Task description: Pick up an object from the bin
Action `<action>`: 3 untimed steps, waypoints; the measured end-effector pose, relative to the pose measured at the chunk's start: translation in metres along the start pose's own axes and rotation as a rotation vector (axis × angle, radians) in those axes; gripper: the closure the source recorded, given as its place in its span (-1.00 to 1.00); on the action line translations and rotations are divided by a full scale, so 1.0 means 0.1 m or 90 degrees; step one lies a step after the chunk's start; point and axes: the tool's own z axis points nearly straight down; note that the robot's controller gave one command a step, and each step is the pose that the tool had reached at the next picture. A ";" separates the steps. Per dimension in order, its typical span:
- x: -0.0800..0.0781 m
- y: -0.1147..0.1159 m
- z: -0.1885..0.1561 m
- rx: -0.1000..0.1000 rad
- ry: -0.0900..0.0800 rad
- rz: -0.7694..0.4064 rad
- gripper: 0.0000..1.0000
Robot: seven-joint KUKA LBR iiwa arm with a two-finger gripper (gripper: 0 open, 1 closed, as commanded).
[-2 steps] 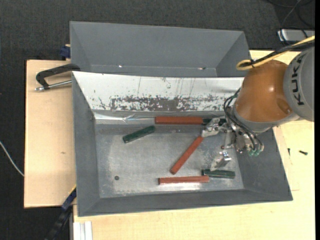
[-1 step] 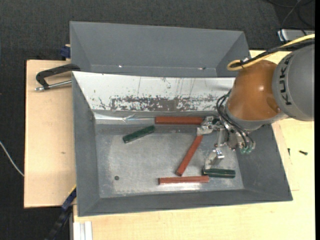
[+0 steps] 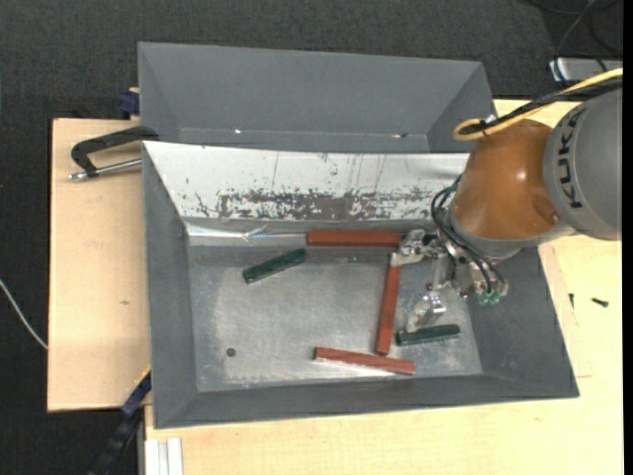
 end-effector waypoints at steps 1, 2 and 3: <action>-0.04 0.15 0.11 -0.002 0.007 -0.111 1.00; -0.04 0.15 0.12 -0.002 0.007 -0.112 1.00; 0.19 0.08 -1.04 -0.002 0.005 -0.211 1.00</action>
Offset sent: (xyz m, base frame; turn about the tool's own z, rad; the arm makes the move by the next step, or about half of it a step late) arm 0.0000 0.0000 0.0000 0.0000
